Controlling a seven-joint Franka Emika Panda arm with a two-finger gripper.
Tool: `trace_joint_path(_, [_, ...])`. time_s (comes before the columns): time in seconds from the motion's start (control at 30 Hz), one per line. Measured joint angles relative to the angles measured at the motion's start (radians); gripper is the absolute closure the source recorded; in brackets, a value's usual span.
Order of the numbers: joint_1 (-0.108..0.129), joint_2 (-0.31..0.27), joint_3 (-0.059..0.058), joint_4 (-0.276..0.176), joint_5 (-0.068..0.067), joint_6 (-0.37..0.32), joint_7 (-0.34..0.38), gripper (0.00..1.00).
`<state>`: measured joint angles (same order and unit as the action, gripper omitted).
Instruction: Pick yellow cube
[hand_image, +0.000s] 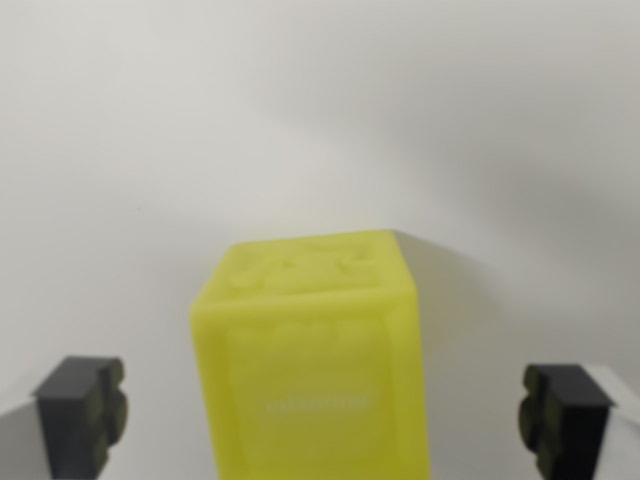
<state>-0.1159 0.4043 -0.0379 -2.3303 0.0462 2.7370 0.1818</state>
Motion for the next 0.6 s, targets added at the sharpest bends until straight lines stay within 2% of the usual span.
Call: trace_joint_path(0.6, [-0.004, 0.069, 0.001, -0.003, 0.009, 0.069, -0.073, 0.0])
